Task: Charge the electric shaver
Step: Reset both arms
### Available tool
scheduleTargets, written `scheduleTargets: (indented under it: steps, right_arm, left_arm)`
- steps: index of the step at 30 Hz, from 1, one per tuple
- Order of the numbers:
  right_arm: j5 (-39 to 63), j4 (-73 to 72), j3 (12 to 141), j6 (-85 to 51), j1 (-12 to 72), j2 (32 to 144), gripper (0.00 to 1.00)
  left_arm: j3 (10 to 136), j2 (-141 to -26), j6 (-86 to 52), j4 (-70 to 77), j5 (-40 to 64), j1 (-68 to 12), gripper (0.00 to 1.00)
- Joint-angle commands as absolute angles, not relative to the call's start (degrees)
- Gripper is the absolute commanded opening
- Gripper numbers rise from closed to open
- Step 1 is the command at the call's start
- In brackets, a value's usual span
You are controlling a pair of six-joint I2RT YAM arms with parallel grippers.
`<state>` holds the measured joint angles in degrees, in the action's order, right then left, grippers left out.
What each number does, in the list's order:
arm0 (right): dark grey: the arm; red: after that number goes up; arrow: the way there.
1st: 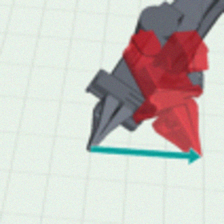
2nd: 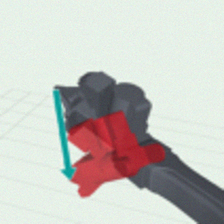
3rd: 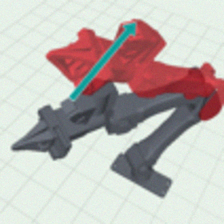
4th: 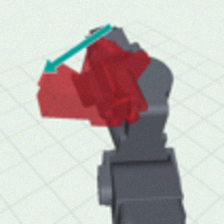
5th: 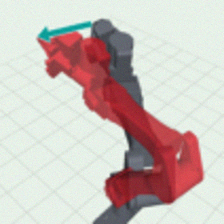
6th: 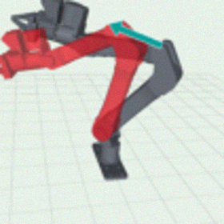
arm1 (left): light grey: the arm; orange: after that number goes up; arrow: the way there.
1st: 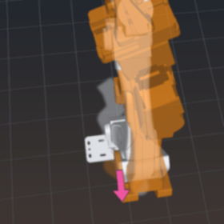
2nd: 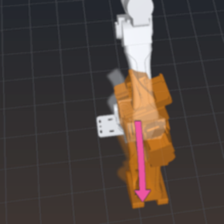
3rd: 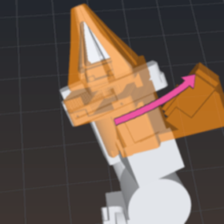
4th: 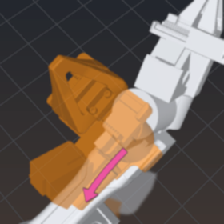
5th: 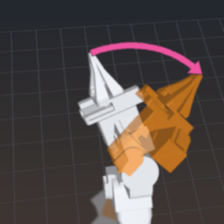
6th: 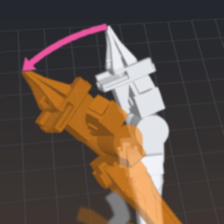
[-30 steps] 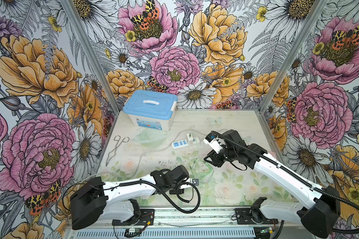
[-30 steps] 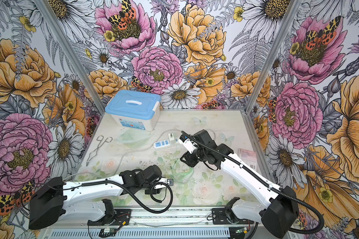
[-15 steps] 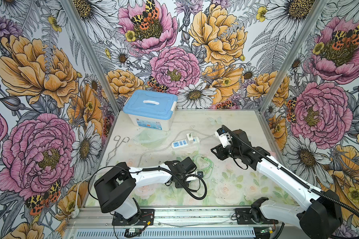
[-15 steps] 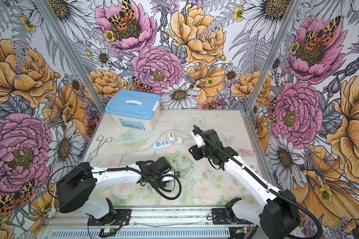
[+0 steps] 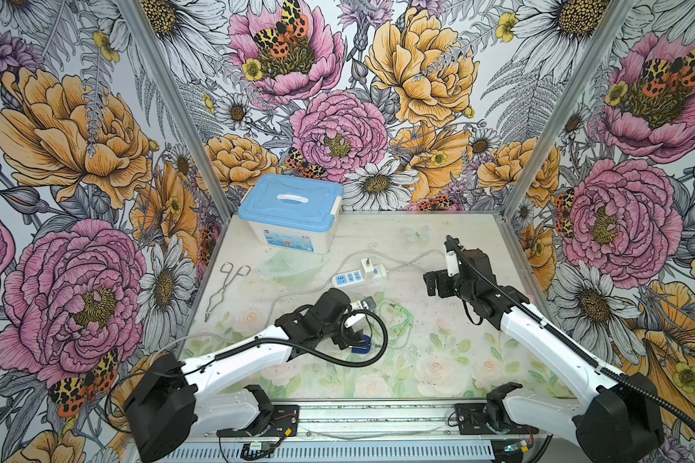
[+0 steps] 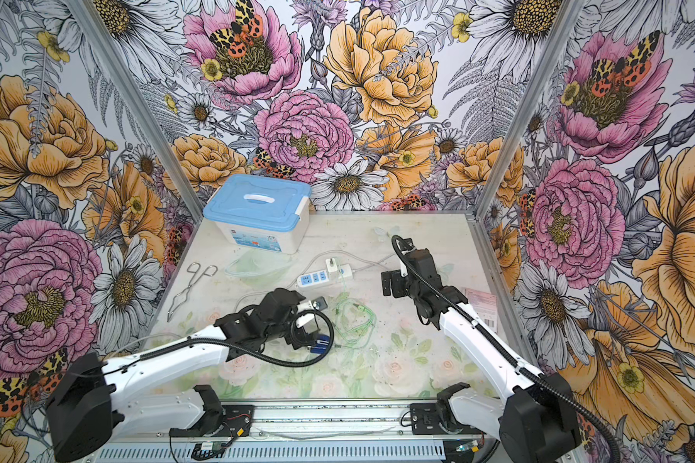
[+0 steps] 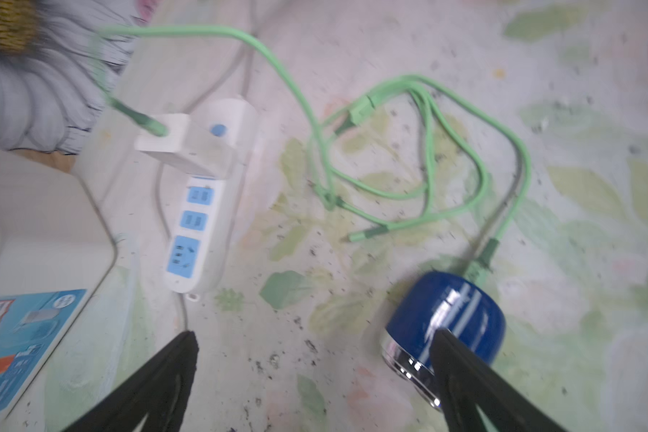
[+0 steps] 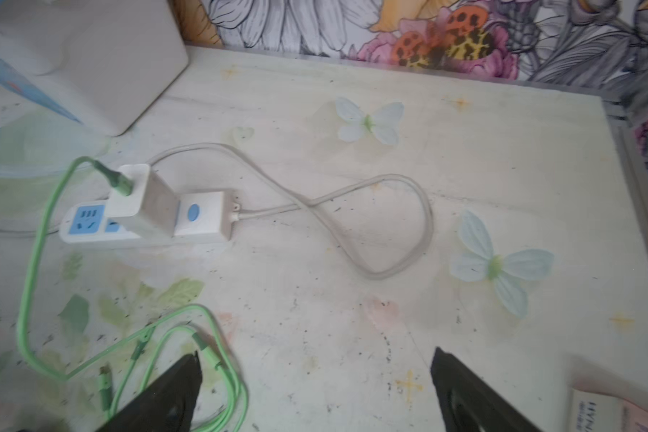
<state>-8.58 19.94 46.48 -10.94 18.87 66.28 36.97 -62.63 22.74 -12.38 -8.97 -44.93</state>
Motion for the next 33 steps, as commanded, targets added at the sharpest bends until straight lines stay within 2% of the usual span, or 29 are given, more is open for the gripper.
scheduleTargets:
  steps: [1,5,8,11,15,18,19,23,26,30,31,33]
  right_arm:
    - [-24.7,8.9,40.9,-10.2,16.0,65.2,1.0]
    - [-32.4,-13.1,29.3,-7.9,12.7,64.7,1.0]
    - [-31.6,-28.9,22.3,-7.0,10.0,67.7,1.0]
    - [-30.3,-45.3,17.6,-4.9,9.1,74.2,1.0]
    - [-29.7,-50.6,19.6,-1.5,8.3,80.4,1.0]
    - [-26.5,-51.8,21.4,-2.0,6.5,85.6,1.0]
    - [-24.5,-47.1,22.8,-3.3,5.5,84.7,0.99]
    - [-20.8,-46.1,23.8,-4.0,3.7,85.3,1.0]
    - [-20.4,-47.5,23.0,-4.7,3.0,85.5,1.0]
    - [-14.7,-48.8,22.4,-6.7,0.2,87.1,1.0]
    - [-14.5,-53.9,20.8,-6.1,0.0,88.6,1.0]
    - [-16.0,-53.2,20.2,-7.5,-0.1,87.4,1.0]
  left_arm:
    - [28.5,-54.4,4.2,10.6,-21.1,-37.0,0.99]
    - [19.0,-49.4,0.9,25.5,-34.7,-27.0,0.99]
    - [18.4,-50.4,-1.1,24.6,-34.0,-16.1,0.99]
    - [15.6,-54.8,-3.7,30.5,-32.0,-7.7,0.99]
    - [12.4,-67.5,-5.1,46.0,-28.8,-3.3,0.99]
    - [15.7,-73.8,-2.1,48.9,-23.2,-2.8,0.99]
    - [16.9,-76.2,-2.1,49.6,-22.9,-2.6,0.99]
    - [20.5,-88.9,0.0,56.1,-13.1,-1.3,0.99]
    - [21.2,-88.6,0.3,54.2,-14.2,-1.9,0.99]
    - [21.2,-88.7,-0.2,54.4,-13.7,-1.2,0.99]
    - [21.3,-88.5,-0.2,53.9,-13.6,-1.3,0.99]
    - [21.4,-88.5,-0.2,53.9,-13.6,-1.3,0.99]
